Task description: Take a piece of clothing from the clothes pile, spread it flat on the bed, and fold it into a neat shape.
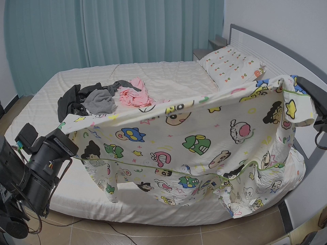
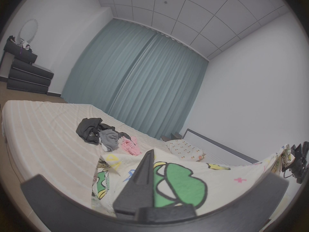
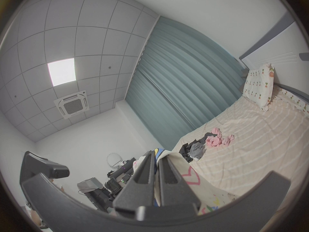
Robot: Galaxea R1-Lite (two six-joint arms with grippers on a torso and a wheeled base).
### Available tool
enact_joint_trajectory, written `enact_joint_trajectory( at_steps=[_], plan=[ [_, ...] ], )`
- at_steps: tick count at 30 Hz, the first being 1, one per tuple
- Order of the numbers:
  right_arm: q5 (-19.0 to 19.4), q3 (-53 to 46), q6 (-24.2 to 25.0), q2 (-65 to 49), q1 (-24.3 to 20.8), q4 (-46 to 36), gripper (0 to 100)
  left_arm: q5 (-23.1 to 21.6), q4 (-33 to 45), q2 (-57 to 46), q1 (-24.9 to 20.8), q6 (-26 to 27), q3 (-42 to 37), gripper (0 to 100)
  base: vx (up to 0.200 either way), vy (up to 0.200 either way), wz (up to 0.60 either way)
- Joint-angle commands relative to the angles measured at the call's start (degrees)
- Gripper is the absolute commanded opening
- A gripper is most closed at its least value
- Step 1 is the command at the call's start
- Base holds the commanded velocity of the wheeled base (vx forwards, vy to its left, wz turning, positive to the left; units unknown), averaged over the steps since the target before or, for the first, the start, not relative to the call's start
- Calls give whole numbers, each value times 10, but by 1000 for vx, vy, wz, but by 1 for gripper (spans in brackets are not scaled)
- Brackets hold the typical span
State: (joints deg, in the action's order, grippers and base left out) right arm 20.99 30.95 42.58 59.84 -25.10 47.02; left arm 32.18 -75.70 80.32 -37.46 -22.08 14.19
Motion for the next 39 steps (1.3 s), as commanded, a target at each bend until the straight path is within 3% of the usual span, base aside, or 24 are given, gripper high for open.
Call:
enact_joint_trajectory(
  at_steps=[1,13,27,35,39],
  plan=[
    [14,6,0,-41,-1,-13,0,-1,0,-17,-31,-1,-3,0,0,0,0],
    [35,17,1,-54,-2,-59,0,0,2,-30,-37,-2,-23,0,0,0,0],
    [34,57,-6,129,65,-49,0,-1,2,104,15,-7,-14,0,0,0,0],
    [33,59,-6,237,109,42,0,0,2,176,31,-18,34,0,0,0,0],
    [31,60,-7,274,116,68,0,-1,3,205,50,-23,58,0,200,0,0]
  ],
)
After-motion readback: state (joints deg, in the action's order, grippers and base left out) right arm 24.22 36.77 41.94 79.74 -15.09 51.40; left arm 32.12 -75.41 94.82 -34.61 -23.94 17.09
